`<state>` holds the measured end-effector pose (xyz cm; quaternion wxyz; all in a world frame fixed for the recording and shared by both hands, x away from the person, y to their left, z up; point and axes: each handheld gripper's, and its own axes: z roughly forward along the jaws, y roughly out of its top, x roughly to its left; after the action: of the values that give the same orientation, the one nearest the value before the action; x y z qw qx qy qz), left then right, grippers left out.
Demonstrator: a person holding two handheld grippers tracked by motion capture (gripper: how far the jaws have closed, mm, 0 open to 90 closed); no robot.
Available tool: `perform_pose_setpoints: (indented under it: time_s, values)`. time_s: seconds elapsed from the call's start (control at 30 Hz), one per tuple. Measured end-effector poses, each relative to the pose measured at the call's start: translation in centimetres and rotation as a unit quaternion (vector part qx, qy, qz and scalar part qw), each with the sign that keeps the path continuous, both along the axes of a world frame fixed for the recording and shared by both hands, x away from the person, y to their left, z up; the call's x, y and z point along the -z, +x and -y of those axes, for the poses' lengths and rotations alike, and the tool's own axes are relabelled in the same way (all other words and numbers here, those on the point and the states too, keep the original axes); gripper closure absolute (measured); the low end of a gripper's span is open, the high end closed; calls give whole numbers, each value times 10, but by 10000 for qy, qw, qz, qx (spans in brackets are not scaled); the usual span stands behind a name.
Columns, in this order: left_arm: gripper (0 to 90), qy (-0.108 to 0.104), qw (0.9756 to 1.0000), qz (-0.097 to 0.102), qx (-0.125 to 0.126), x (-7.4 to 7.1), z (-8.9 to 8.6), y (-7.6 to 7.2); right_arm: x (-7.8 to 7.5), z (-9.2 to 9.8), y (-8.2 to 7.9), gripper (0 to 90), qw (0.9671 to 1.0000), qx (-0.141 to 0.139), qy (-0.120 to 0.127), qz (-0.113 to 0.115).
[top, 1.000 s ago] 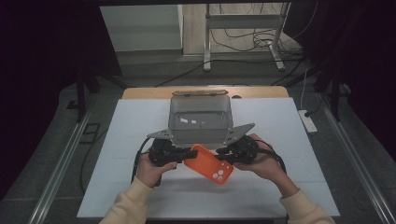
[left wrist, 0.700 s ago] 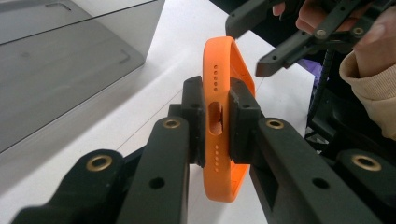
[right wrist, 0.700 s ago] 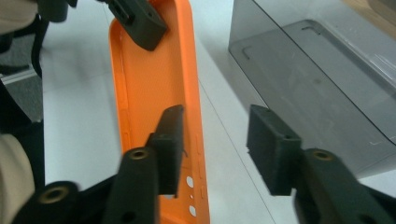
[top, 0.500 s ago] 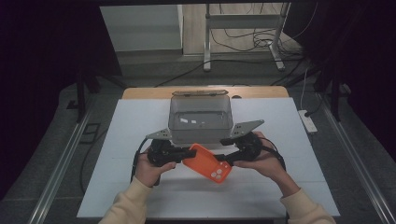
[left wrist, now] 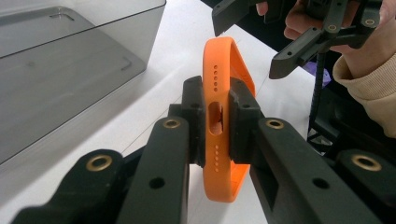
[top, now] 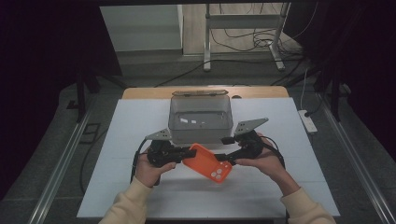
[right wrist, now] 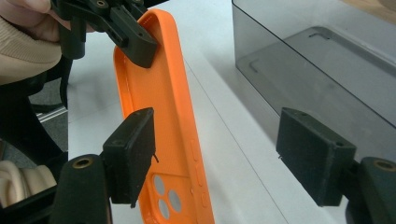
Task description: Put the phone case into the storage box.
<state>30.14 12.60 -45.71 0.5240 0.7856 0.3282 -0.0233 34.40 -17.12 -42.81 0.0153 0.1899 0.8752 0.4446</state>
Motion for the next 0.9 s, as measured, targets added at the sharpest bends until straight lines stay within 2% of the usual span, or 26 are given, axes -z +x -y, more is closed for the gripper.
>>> perform_pose_setpoints:
  time_s: [0.9]
  values:
    - [800,-101,9999,75,45,0,1,-1,19,-5,6,311,9979,-201,291,-539]
